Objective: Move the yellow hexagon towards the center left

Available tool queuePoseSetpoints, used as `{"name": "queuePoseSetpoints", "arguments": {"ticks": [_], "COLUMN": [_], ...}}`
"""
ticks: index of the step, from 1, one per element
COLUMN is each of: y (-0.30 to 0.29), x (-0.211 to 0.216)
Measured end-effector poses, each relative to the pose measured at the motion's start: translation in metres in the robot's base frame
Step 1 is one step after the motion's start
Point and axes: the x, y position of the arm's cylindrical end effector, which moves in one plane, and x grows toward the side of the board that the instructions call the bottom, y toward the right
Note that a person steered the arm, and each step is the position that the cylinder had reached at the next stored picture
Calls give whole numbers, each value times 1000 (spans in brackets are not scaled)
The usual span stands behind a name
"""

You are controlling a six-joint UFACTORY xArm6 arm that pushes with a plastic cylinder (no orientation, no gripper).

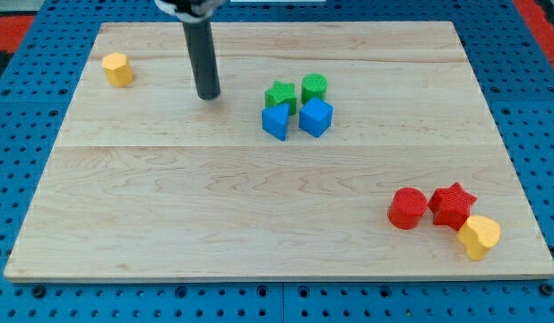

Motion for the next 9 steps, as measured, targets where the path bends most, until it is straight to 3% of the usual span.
{"name": "queuePoseSetpoints", "arguments": {"ticks": [2,3,5,9], "y": [-83,-138,-131,-99], "x": [-92,-90,-21,76]}}
